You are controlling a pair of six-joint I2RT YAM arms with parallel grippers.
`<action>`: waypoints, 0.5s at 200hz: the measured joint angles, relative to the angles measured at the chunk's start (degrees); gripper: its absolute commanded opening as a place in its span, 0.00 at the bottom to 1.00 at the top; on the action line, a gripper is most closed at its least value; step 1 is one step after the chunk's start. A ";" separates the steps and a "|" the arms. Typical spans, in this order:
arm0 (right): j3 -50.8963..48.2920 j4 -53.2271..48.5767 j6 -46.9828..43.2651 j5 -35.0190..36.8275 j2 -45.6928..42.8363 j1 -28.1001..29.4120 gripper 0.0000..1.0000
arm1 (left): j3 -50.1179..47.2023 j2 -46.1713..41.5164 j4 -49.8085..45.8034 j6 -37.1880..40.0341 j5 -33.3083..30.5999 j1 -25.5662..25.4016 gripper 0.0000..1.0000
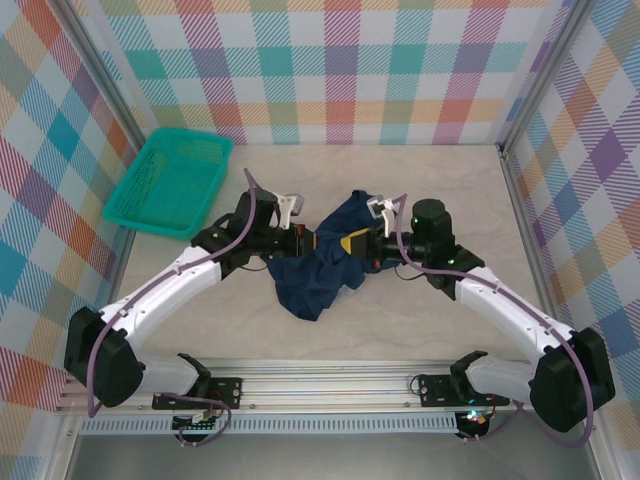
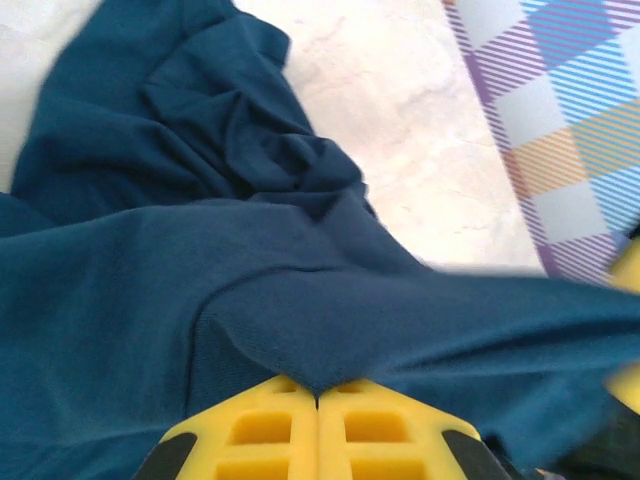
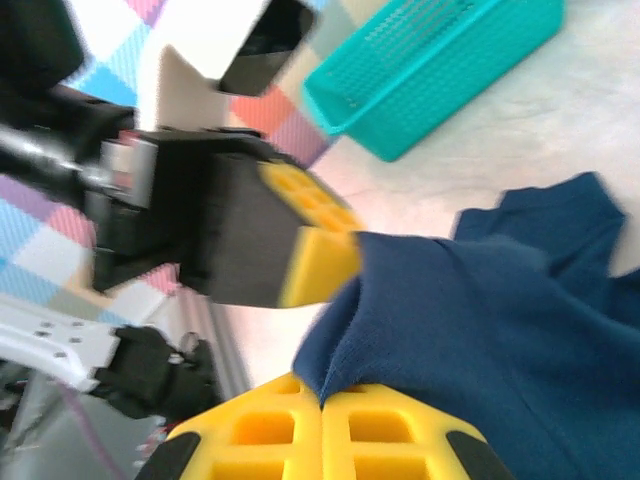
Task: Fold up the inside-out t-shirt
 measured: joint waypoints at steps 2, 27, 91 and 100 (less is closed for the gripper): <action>-0.09 0.28 0.46 -0.37 0.00 0.00 0.00 | 0.04 0.22 -0.02 0.15 -0.24 0.00 0.00; -1.31 4.02 5.29 -3.89 0.28 -0.39 0.00 | 0.81 2.32 0.07 1.31 -3.76 0.00 0.12; -2.19 14.12 15.13 -8.15 3.50 -3.04 0.00 | -9.86 -9.46 4.39 3.28 -7.21 -0.26 0.52; -2.19 14.29 15.63 -8.57 3.82 -3.23 0.00 | -11.63 -11.63 5.57 3.80 -5.81 -0.52 0.52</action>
